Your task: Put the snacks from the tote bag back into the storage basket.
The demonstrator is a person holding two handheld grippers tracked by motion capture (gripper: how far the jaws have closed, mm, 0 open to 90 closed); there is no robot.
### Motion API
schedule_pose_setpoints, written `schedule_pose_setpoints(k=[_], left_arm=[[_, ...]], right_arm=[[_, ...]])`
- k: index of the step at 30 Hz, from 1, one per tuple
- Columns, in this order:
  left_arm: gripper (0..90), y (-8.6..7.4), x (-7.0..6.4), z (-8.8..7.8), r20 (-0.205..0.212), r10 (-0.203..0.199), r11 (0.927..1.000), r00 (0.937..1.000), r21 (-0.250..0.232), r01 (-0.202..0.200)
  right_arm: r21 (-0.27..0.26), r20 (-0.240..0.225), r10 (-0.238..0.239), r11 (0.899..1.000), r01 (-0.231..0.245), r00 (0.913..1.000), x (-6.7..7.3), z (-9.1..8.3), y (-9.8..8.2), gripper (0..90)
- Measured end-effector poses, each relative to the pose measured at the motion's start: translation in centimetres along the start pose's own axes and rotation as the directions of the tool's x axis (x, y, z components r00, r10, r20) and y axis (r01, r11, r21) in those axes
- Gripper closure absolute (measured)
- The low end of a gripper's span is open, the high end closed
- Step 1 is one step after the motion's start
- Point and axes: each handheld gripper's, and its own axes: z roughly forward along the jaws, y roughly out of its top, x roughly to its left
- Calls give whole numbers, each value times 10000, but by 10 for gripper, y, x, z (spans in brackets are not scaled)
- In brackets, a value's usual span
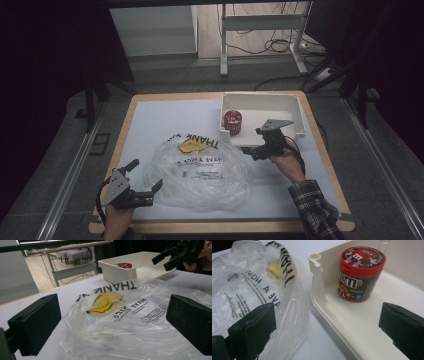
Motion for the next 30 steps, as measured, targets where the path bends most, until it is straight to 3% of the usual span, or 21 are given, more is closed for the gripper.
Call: schedule_pose_setpoints(k=[8,30], left_arm=[[0,0,0,0,0,-10,10000,10000,22,10],[0,0,0,0,-3,-12,10000,10000,51,12]], right_arm=[[-336,37,9,9994,-8,10000,6,-11,-3,14],[-630,157,-222,9977,232,9996,25,-31,-14,14]])
